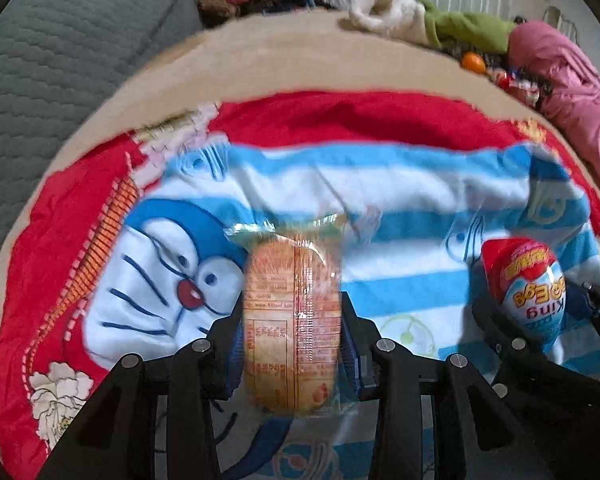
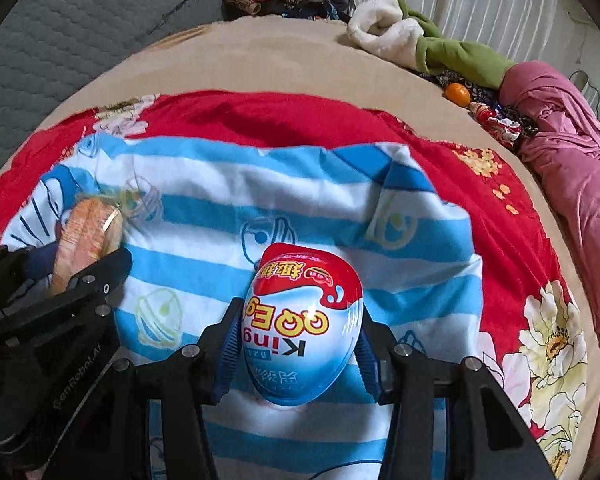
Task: Organize objects
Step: 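Lower the egg into the tray and open the right gripper while the left gripper releases the bread pack there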
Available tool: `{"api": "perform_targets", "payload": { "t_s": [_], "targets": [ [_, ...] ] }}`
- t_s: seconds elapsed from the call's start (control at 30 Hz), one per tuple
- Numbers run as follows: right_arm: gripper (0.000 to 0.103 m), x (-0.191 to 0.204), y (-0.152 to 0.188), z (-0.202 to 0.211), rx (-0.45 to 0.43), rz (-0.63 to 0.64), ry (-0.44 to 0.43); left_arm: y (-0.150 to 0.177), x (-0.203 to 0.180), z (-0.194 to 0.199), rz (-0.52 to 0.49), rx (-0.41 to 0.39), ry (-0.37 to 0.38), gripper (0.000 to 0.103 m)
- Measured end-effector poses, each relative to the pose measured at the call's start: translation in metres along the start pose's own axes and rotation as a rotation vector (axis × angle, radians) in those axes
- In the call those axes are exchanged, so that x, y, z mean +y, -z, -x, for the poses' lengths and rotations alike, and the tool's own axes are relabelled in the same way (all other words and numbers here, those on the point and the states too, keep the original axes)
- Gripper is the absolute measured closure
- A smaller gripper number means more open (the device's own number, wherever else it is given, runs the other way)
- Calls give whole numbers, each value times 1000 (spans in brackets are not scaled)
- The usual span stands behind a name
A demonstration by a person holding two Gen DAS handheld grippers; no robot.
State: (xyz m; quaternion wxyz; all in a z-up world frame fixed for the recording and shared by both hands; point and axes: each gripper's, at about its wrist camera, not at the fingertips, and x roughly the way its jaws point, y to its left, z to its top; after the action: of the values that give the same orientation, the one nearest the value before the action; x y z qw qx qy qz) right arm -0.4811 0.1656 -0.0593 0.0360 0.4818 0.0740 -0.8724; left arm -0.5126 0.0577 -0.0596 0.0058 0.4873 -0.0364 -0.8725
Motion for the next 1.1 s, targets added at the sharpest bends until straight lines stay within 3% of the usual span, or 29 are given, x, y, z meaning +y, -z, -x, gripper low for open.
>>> {"api": "perform_targets", "payload": {
  "t_s": [0.3, 0.37, 0.53, 0.57, 0.77, 1.1],
  "targets": [
    [52, 0, 0, -4, 20, -5, -3, 1, 0, 1, 7, -3, 0, 60],
    [52, 0, 0, -4, 21, -7, -3, 1, 2, 1, 16, -1, -8, 53],
    [52, -1, 0, 2, 20, -20, 5, 2, 7, 6, 27, -5, -5, 48],
    [52, -2, -1, 4, 19, -23, 5, 2, 8, 8, 31, -7, -3, 42],
    [39, -5, -3, 24, -20, -32, 6, 3, 14, 25, 31, -18, -17, 29],
    [35, -12, 6, 54, -38, -56, -22, 12, 23, 51, 27, 8, -12, 27]
  ]
}}
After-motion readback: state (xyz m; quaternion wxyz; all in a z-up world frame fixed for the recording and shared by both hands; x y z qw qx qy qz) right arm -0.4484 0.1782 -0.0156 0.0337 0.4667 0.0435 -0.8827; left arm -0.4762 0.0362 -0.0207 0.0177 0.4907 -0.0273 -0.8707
